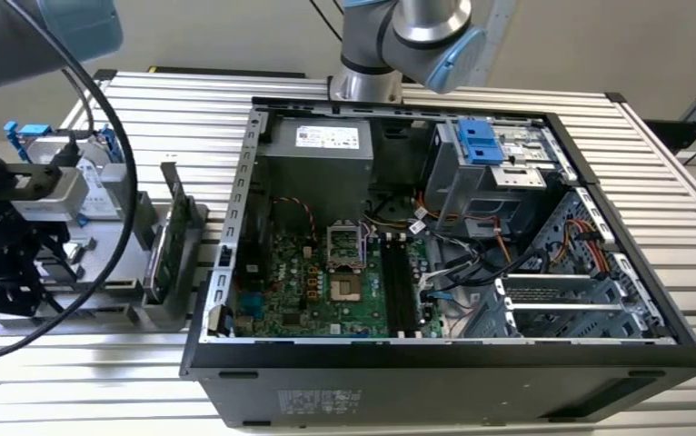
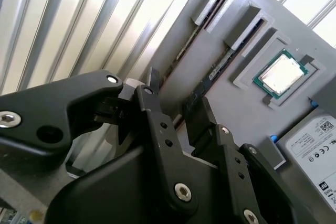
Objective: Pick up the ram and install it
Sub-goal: 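Pick up the ram and move it above insertion slot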
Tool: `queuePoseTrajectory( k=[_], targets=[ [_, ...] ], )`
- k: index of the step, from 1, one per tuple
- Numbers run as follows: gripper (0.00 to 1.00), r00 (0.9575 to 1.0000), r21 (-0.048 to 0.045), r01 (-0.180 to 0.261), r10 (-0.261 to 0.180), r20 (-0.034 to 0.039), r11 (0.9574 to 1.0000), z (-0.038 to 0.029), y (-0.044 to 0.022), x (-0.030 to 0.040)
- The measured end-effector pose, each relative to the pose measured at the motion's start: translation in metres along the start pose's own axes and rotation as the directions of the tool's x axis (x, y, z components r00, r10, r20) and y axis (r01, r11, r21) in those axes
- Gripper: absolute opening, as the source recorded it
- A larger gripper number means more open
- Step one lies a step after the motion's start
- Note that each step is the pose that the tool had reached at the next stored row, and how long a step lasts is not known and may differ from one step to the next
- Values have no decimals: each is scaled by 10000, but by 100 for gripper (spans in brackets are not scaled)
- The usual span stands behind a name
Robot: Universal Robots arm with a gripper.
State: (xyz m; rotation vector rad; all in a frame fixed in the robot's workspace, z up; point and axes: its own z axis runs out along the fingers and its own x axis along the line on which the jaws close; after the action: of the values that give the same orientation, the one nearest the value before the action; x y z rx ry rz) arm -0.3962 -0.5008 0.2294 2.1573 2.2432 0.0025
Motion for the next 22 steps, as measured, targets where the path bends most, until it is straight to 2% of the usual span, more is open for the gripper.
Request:
queuePoseTrajectory(
  k=[14, 22],
  targets=[
    [100, 10000, 0, 1, -1, 0, 10000, 138, -10, 3],
    [100, 10000, -1, 0, 0, -1, 10000, 159, -11, 4]
  ],
)
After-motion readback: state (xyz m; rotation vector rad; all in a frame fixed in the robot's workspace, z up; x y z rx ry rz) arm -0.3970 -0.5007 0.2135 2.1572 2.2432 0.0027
